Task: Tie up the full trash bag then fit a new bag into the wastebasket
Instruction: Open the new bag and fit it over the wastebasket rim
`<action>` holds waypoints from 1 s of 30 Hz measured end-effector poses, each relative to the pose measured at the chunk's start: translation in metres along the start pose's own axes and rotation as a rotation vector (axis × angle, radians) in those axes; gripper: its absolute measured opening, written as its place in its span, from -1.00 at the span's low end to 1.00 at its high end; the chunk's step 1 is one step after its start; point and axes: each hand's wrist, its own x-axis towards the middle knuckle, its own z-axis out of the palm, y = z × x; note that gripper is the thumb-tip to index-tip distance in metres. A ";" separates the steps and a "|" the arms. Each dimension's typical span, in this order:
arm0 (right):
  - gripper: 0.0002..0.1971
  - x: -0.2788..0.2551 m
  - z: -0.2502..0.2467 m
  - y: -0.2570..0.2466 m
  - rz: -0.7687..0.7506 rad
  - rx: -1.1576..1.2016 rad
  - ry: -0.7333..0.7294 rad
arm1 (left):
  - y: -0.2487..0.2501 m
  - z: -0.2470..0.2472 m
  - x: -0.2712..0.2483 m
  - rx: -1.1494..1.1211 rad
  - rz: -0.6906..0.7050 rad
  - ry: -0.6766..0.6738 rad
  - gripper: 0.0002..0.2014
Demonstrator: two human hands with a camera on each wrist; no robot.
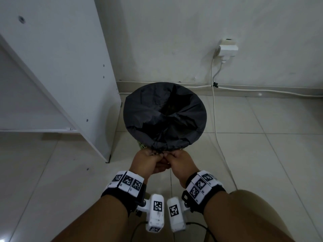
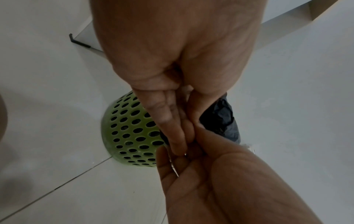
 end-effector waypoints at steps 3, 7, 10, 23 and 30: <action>-0.79 -0.002 -0.004 -0.004 0.017 -0.003 -0.026 | -0.002 -0.002 0.004 0.097 0.051 0.068 -0.90; -0.85 -0.008 -0.007 -0.008 0.033 -0.016 -0.091 | -0.004 -0.003 0.007 0.195 0.175 0.189 -0.78; -0.89 -0.009 -0.007 -0.007 0.073 0.036 -0.042 | -0.008 -0.004 0.008 0.216 0.236 0.203 -0.77; -0.90 -0.003 -0.004 -0.007 0.193 0.406 0.136 | -0.007 -0.007 0.008 0.193 0.160 0.154 -0.92; -0.79 -0.003 -0.010 -0.010 0.215 0.396 -0.080 | -0.006 -0.007 0.011 0.102 0.112 0.173 -0.89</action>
